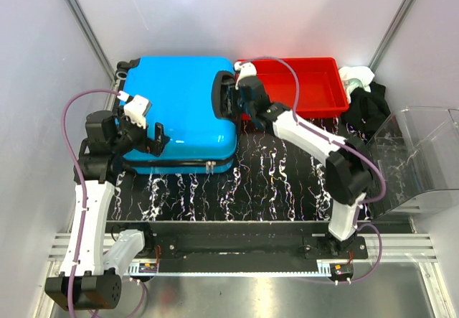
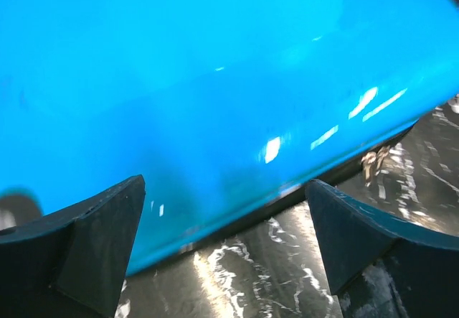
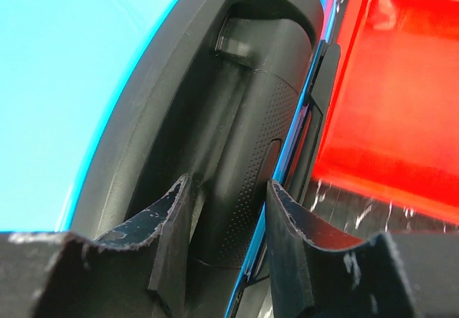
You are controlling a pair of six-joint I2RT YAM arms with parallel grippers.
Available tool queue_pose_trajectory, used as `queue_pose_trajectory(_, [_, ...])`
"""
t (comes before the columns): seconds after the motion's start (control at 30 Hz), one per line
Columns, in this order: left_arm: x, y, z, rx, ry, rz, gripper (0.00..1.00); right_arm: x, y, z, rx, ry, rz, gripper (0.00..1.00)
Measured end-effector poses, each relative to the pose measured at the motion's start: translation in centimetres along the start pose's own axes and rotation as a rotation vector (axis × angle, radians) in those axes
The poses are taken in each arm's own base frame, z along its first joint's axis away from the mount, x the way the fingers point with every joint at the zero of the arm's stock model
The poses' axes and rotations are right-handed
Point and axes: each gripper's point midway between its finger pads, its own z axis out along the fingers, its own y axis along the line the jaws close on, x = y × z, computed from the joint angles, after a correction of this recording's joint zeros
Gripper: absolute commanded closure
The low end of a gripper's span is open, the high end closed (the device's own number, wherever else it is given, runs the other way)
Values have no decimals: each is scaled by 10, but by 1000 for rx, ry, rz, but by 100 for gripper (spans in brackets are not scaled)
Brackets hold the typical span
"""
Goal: Open, take out, and arrange the luggage
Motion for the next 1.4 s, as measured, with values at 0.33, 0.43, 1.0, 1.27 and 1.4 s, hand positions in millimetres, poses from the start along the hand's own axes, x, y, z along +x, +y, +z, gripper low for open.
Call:
queue_pose_trajectory(0.33, [-4,-30,2,171,-15,-9,7,31,23,-56,-16,-24,64,93])
queue_pose_trajectory(0.43, [-4,-31,5,180,-10,1,7,35,29,-66,-6,-18,64,75])
queue_pose_trajectory(1.0, [-8,-37,8,184,-4,31,5,45,36,-202,31,84,-178,38])
queue_pose_trajectory(1.27, [-10,-34,6,160,-7,36,4,143,102,-236,14,233,-444,33])
queue_pose_trajectory(1.4, [-12,-34,3,152,-19,42,4,188,111,-231,91,285,-458,31])
